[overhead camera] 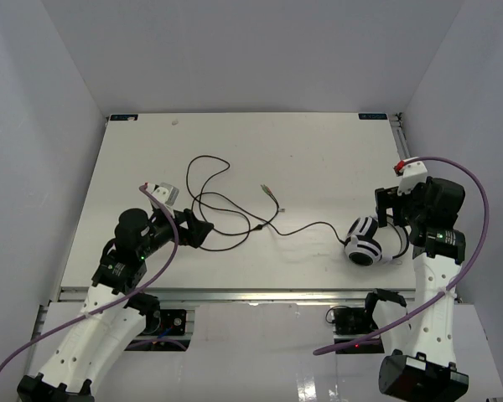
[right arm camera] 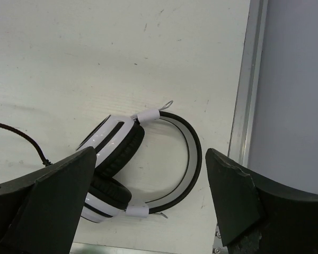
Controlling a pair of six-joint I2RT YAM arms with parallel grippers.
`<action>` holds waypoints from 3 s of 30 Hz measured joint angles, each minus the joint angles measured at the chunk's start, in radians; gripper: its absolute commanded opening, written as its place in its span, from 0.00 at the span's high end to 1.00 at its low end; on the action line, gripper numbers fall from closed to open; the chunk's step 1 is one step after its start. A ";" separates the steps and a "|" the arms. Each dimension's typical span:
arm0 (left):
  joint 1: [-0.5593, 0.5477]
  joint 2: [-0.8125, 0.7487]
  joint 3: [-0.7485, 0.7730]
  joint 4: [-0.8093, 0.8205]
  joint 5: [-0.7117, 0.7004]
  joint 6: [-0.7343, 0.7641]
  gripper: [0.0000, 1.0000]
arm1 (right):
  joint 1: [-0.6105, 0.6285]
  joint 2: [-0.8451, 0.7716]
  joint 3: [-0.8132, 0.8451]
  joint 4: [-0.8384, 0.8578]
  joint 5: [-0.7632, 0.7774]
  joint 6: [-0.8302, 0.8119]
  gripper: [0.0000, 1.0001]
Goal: Wrap the headphones
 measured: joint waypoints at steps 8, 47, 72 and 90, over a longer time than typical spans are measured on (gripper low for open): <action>0.000 -0.009 0.000 0.000 0.000 0.000 0.02 | -0.001 0.052 0.005 -0.143 -0.105 -0.221 0.08; 0.000 -0.065 -0.012 0.001 0.011 0.000 0.02 | -0.393 0.665 -0.126 0.059 0.004 -0.168 0.50; 0.000 -0.052 -0.012 0.004 0.050 0.001 0.02 | -0.391 0.527 -0.146 0.102 -0.058 -0.101 0.92; -0.001 -0.008 -0.043 0.174 0.280 -0.008 0.02 | 0.227 0.401 0.269 0.053 -0.015 0.169 0.92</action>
